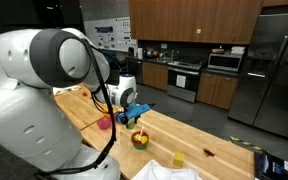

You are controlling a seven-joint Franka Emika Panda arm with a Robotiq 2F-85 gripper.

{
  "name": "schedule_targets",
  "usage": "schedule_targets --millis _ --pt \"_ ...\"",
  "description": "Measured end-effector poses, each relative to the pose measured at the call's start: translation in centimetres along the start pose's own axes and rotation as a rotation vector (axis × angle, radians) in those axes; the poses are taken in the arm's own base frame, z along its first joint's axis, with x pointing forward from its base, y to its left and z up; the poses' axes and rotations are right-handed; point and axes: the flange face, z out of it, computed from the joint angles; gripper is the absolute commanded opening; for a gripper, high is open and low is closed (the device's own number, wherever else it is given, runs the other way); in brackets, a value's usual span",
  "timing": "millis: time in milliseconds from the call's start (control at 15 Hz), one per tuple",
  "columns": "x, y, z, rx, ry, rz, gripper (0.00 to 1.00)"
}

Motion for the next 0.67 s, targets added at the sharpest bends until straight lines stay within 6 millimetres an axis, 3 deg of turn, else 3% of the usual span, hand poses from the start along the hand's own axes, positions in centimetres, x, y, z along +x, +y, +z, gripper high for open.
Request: schedule_targets --millis 267,333,667 --pt "0.07 0.11 0.00 0.000 0.000 0.001 0.64" --pt "0.07 0.12 0.01 0.000 0.001 0.001 0.39" --pt "-0.42 0.95 -0.30 -0.019 0.031 0.089 0.39"
